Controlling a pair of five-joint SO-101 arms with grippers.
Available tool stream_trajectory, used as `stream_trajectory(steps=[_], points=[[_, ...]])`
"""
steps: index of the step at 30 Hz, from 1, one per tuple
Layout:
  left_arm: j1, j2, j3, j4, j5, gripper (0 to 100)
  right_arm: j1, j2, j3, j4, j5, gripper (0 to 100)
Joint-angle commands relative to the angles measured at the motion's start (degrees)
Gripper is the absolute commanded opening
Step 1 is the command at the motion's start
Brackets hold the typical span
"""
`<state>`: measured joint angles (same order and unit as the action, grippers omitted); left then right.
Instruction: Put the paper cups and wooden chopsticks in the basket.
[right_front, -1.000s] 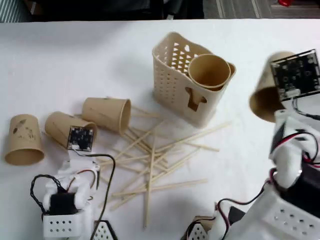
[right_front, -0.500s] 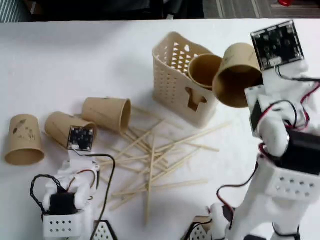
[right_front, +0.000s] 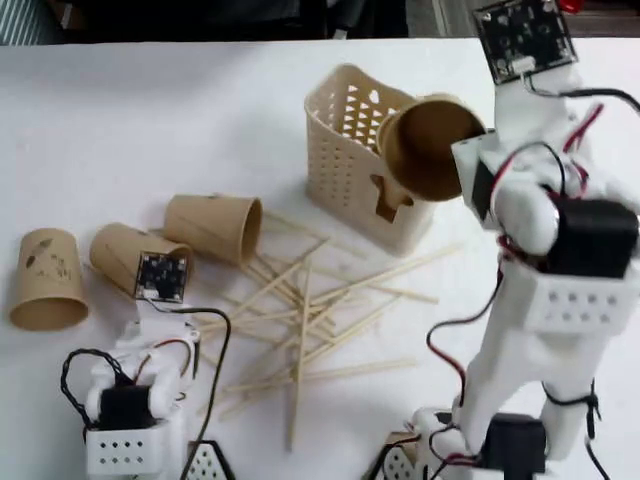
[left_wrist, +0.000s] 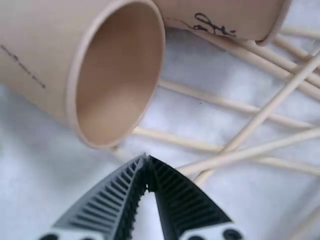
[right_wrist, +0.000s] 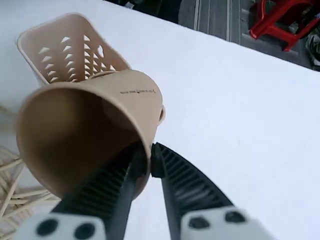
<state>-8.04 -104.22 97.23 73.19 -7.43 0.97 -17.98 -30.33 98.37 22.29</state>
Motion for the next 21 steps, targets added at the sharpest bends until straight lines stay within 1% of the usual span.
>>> stream_trajectory(steps=[1,5,10,13,16,18,19,21], points=[[-0.3,0.3,-0.2,0.3,-0.4,3,-0.5,2.1,0.0,0.1,-0.9,2.0],[-0.3,0.3,-0.2,0.3,-0.4,3,-0.5,4.5,-0.1,0.1,-3.0,2.0],[-0.3,0.3,-0.2,0.3,-0.4,3,-1.3,8.4,-0.5,-0.3,-3.0,3.2],[-0.2,0.3,-0.2,0.3,-0.4,3,-1.1,10.2,-0.5,-3.0,-5.3,11.1],[-0.1,0.3,-0.2,0.3,-0.4,3,-1.1,10.3,-0.5,-7.4,-10.5,23.3],[0.0,0.3,-0.2,0.3,-0.4,3,-1.5,9.5,-0.6,-10.4,-12.5,30.4],[0.0,0.3,-0.2,0.3,-0.4,3,-1.5,9.2,-1.1,-11.6,-13.4,32.7],[0.0,0.3,-0.2,0.3,-0.4,3,-1.5,8.8,-2.3,-13.4,-13.8,33.6]])
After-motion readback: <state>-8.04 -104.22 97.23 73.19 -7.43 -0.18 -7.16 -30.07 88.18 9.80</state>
